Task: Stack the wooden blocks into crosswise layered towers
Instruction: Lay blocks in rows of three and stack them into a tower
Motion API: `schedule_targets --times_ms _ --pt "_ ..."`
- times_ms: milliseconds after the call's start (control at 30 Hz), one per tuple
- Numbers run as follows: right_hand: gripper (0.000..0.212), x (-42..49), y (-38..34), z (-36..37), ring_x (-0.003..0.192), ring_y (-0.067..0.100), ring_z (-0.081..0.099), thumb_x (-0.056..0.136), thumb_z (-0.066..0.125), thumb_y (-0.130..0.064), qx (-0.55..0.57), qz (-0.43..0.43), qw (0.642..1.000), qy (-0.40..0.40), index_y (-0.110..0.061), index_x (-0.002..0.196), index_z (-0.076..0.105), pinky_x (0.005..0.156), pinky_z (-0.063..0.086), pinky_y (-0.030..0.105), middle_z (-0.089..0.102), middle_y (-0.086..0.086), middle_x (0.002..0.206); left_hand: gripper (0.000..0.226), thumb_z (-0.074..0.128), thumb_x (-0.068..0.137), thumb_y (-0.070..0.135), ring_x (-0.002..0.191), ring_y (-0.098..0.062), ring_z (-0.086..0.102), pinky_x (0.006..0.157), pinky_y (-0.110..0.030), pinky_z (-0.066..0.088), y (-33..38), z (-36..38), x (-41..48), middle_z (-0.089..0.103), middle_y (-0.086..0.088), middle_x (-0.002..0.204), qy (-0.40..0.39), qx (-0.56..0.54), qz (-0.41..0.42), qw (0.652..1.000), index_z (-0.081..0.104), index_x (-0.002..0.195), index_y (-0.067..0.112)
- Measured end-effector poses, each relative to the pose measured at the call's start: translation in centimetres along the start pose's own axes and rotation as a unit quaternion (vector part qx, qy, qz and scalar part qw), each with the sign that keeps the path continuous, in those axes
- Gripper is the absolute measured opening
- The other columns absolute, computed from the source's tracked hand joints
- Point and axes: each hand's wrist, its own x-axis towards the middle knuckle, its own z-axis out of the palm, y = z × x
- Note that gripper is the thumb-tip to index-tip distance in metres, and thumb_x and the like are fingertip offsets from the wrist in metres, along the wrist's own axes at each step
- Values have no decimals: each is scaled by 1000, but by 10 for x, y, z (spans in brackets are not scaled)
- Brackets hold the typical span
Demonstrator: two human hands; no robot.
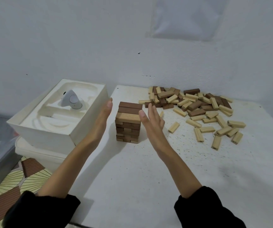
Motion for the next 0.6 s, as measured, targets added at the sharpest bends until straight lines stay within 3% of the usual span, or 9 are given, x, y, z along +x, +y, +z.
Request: schedule_targets --times_ms 167,333,467,600 --pt "58 2 -1 13 141 11 -22 93 14 -55 0 4 1000 2 -38 147 4 113 -9 46 -7 -17 156 96 20 63 91 142 4 11 120 -39 3 -10 11 -5 18 23 154 -46 -11 -19 999 22 146 42" --pt "57 4 2 11 140 12 -24 94 13 -53 -24 -2 1000 -1 -37 148 1 112 -11 44 -9 -15 156 90 16 67 87 142 3 10 120 -40 4 -9 11 -4 17 22 154 -34 -22 -18 999 22 145 43" --pt "57 4 1 5 141 10 -21 93 11 -53 2 9 1000 17 -37 147 5 113 -10 44 -6 -15 156 107 20 49 101 142 2 7 120 -43 2 -10 5 -1 15 25 154 -35 -7 -22 999 22 143 49" --pt "62 2 -5 11 141 9 -19 89 10 -56 29 25 999 9 -36 147 9 113 -7 45 -3 -14 157 92 13 65 91 143 1 12 120 -38 2 -6 14 -5 17 23 154 -51 -18 -23 998 20 145 45"
